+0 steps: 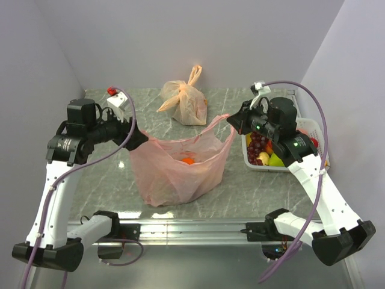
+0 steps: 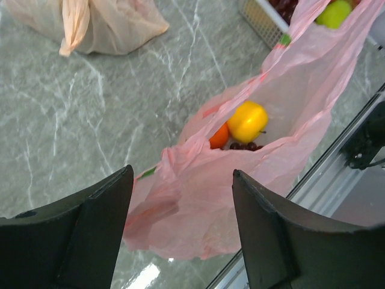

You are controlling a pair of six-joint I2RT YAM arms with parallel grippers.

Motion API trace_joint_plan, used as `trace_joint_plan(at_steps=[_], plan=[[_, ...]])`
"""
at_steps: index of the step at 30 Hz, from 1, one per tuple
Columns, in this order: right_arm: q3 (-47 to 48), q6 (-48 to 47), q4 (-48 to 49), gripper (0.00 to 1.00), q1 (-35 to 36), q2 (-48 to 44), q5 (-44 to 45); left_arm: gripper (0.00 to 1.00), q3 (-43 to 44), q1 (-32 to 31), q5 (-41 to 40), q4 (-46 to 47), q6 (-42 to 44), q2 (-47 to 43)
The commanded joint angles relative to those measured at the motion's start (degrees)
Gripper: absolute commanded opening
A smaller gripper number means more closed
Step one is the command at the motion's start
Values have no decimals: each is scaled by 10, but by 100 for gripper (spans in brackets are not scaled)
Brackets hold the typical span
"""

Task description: Place the fake fruits into the plastic bag and tie a complex knot

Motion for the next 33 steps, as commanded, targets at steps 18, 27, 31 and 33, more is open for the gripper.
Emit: trace_joint_plan(at_steps=[18,27,31,33], plan=[[10,-17,-3,0,-4,-8,-11,24,-32,-43,-121,68,-17,-23],[7,-22,-14,0,-3,-18,-4,26,37,22,1,49,44,-41],[4,-19,-9,0,-4,-14,-5,78,59,21,24,-18,106,-39],[3,-19,-8,0,-4,-11,-4,82,61,19,22,-40,140,-35]])
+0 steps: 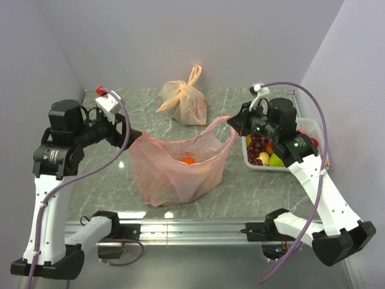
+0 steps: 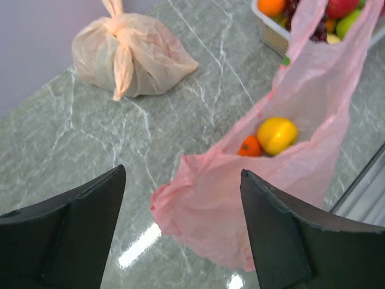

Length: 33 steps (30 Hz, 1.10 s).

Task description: Place the fake fruits into the plastic bag and tie a complex knot

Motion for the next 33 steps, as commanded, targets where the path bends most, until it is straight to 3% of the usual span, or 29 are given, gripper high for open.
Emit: trace_joint_plan(at_steps=[1,9,18,21,22,24,25,26,30,33], plan=[[3,-2,10,0,-3,-9,-2,83,14,-5,29,-66,75,-3],[0,-4,10,0,-4,-2,-3,81,-15,-139,-149,-54,124,3],[0,-8,4,0,-4,-3,-1,70,-47,-189,-277,-14,170,38],[-3,-10,3,0,-4,-3,2,52,-66,-192,-300,1,182,33],[-4,-10,3,0,-4,-3,5,36,-69,-191,-302,13,180,30],[-6,-10,0,0,-4,-5,9,19,-67,-191,-290,20,158,19],[-6,-11,-1,0,-4,-5,12,4,-63,-191,-289,28,147,16],[-5,-11,-4,0,-5,-4,22,0,-57,-190,-290,35,130,4],[8,-10,-23,0,-16,-7,55,1,-38,-141,-239,94,21,-43],[14,-14,-39,0,-19,-17,68,1,0,-49,-135,101,-63,-50]])
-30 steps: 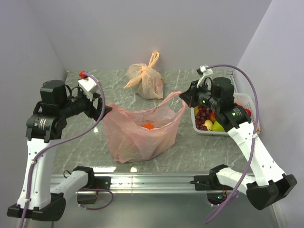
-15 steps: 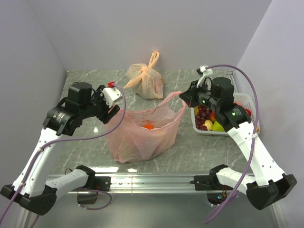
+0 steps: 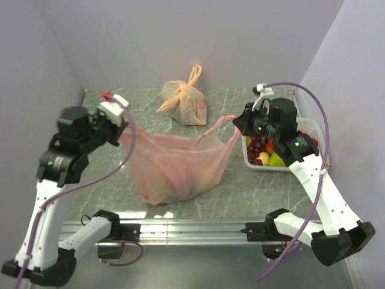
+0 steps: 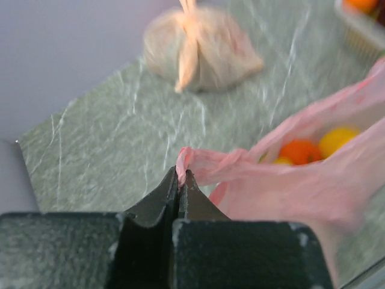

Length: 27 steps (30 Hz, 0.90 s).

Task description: Place the fake fruits into the plastic bag and tie a complex knot

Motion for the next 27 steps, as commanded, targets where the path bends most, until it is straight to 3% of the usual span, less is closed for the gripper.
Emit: trace_joint_plan(at_steps=[1,4,9,18,21,24,26,27], plan=[[14,-12,-24,0,-6,-25,30,0,57,95,129,71,-131,-25],[5,-17,-33,0,-6,-36,47,0,55,143,158,86,-201,-33],[-31,-17,-30,0,-7,-75,77,0,11,203,124,79,-274,-37],[-31,35,-1,0,-7,-105,-10,0,-12,390,397,54,-285,53],[-46,44,6,0,-6,-103,-40,0,6,413,446,29,-275,88],[-55,51,9,0,-5,-103,-61,0,17,415,447,17,-246,100],[-51,59,11,0,-3,-104,-73,9,20,414,473,9,-214,97],[-48,63,11,0,-1,-104,-75,27,26,414,480,6,-205,97]])
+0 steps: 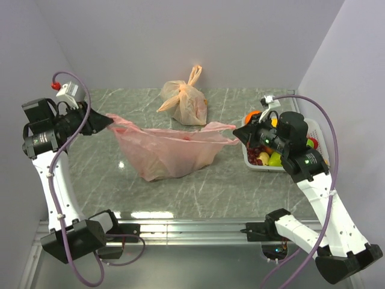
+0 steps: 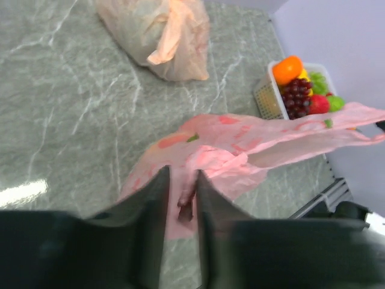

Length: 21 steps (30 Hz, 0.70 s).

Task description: Place the fake fruits into the plastic bag and tie a complex knot

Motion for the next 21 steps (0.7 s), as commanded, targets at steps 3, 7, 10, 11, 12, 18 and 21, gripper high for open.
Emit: trace_joint_plan(at_steps=[3,7,10,11,12,18,21], plan=[[11,35,37,0,9,-5,-33,53,72,4,88,-19,88,-5],[5,48,50,0,12,0,-40,84,156,-17,127,-51,184,4],[7,49,53,0,13,8,-40,91,206,-123,67,-84,260,9],[10,47,52,0,14,10,-40,95,212,-201,9,-93,300,10],[12,46,51,0,14,12,-39,95,215,-241,-20,-104,314,13],[21,40,46,0,14,15,-29,99,202,-437,-131,-205,427,74],[22,36,44,0,16,15,-25,99,162,-500,-183,-146,433,76]])
